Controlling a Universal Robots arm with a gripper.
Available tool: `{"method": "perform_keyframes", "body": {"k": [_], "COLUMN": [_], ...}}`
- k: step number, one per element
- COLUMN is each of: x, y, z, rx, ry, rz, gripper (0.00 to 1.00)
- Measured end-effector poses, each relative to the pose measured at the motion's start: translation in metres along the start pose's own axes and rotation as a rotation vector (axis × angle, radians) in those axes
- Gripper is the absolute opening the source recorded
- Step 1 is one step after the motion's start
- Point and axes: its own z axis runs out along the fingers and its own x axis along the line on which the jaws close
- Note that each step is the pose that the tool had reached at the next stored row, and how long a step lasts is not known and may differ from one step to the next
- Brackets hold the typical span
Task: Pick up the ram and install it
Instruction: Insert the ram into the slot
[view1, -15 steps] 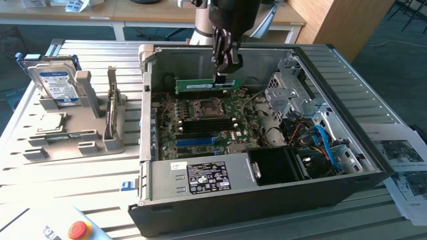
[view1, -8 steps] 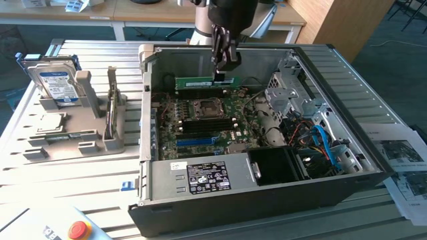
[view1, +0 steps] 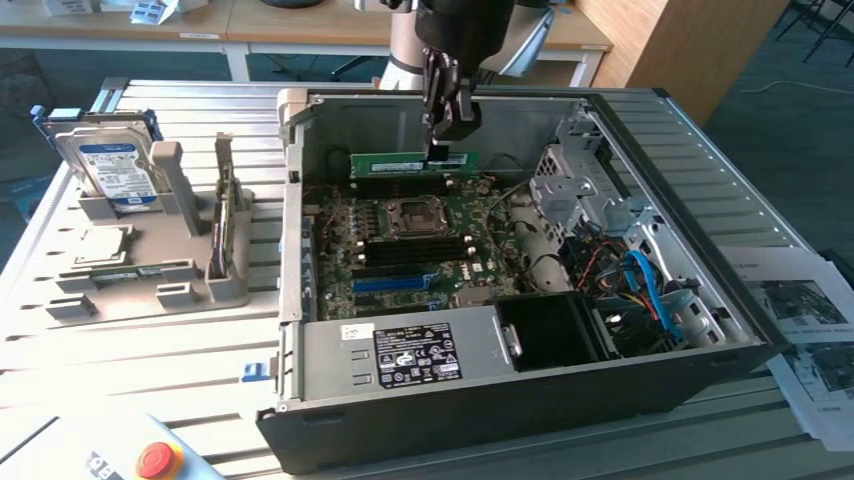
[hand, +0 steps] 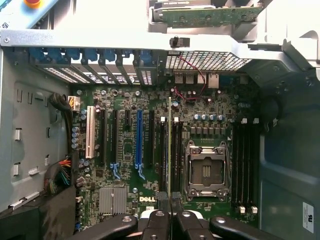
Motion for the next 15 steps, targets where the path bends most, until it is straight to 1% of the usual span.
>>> {"method": "perform_keyframes", "body": {"k": [8,15], "x": [0.0000,0.0001], "y": [0.0000,-0.0002], "z": [0.0009,0.0084], "rx": [0.0001,0.0000], "ry": [-0.0001,0.0000], "rz": [0.000,0.000], "gripper": [0.12,0.12]}}
